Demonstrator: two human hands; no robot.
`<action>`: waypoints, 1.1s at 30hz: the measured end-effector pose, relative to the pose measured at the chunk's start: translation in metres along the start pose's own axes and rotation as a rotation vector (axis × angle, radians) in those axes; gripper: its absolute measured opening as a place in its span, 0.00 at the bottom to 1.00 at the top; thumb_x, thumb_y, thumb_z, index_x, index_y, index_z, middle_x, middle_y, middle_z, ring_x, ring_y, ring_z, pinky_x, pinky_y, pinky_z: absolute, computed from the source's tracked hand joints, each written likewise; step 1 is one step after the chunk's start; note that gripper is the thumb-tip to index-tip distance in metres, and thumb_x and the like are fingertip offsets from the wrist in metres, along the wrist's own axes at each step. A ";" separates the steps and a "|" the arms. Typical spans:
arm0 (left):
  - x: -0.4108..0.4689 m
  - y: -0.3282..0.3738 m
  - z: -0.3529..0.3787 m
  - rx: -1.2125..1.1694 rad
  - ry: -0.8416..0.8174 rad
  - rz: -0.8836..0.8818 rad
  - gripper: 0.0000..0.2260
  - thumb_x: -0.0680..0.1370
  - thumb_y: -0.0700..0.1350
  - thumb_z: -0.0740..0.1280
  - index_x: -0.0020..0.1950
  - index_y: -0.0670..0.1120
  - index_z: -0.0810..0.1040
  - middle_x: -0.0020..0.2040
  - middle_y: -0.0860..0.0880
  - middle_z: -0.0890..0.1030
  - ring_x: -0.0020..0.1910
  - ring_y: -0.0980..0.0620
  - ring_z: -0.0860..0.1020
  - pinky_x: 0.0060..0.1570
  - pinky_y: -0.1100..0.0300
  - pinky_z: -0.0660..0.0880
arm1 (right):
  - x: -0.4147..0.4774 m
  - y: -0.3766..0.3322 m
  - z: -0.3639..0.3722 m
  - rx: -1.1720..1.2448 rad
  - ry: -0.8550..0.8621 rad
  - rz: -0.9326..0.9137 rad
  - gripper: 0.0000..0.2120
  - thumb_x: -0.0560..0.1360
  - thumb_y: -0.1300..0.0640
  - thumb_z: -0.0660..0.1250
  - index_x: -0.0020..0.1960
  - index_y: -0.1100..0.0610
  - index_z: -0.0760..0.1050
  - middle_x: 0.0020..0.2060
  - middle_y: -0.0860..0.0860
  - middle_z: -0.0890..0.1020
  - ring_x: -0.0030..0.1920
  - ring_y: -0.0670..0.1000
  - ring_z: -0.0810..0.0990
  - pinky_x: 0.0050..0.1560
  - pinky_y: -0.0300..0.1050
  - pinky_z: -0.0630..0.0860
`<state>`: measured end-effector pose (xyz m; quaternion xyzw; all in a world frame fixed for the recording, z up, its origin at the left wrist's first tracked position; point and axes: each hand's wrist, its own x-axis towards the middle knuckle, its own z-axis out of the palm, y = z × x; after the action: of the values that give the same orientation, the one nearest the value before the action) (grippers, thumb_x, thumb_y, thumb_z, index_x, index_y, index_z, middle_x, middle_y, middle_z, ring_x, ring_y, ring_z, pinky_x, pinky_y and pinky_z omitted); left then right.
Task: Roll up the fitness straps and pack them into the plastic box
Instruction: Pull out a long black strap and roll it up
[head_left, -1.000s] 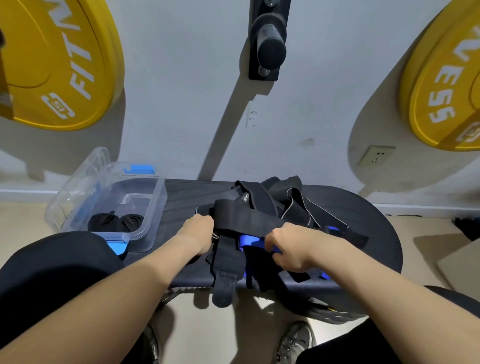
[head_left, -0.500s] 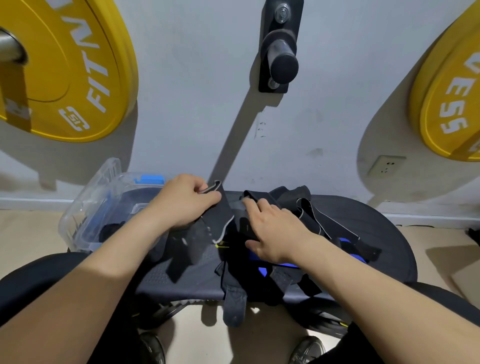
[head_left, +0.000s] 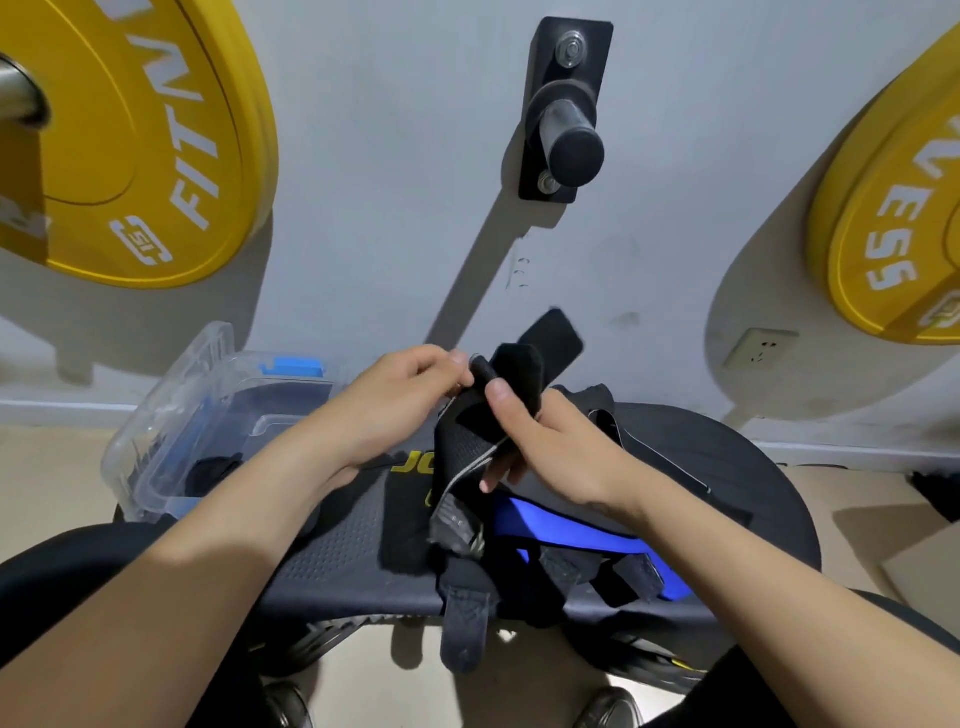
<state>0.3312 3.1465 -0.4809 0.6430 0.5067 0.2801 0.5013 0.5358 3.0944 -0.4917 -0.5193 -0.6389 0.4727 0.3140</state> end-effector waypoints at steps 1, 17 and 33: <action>-0.001 -0.002 0.003 0.018 -0.038 -0.025 0.14 0.80 0.66 0.69 0.54 0.57 0.83 0.51 0.53 0.87 0.51 0.57 0.85 0.55 0.54 0.78 | -0.002 0.000 0.000 0.067 -0.030 0.021 0.36 0.89 0.37 0.49 0.53 0.67 0.80 0.39 0.62 0.87 0.42 0.60 0.87 0.47 0.52 0.79; -0.019 0.000 0.014 0.523 -0.844 -0.263 0.12 0.76 0.45 0.81 0.58 0.48 0.87 0.52 0.45 0.89 0.51 0.44 0.88 0.65 0.40 0.82 | -0.019 0.010 -0.020 -0.209 0.169 -0.009 0.16 0.85 0.62 0.60 0.69 0.48 0.70 0.57 0.37 0.84 0.60 0.42 0.82 0.61 0.42 0.76; -0.013 0.011 0.027 -0.248 -0.157 -0.186 0.08 0.84 0.42 0.71 0.48 0.43 0.89 0.45 0.42 0.90 0.46 0.45 0.90 0.42 0.57 0.86 | -0.033 0.003 0.016 -0.784 0.050 0.101 0.16 0.79 0.41 0.59 0.51 0.51 0.57 0.37 0.48 0.72 0.38 0.58 0.75 0.34 0.50 0.63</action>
<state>0.3548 3.1249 -0.4777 0.5463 0.4848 0.2420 0.6387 0.5315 3.0582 -0.4973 -0.6421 -0.7367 0.1948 0.0838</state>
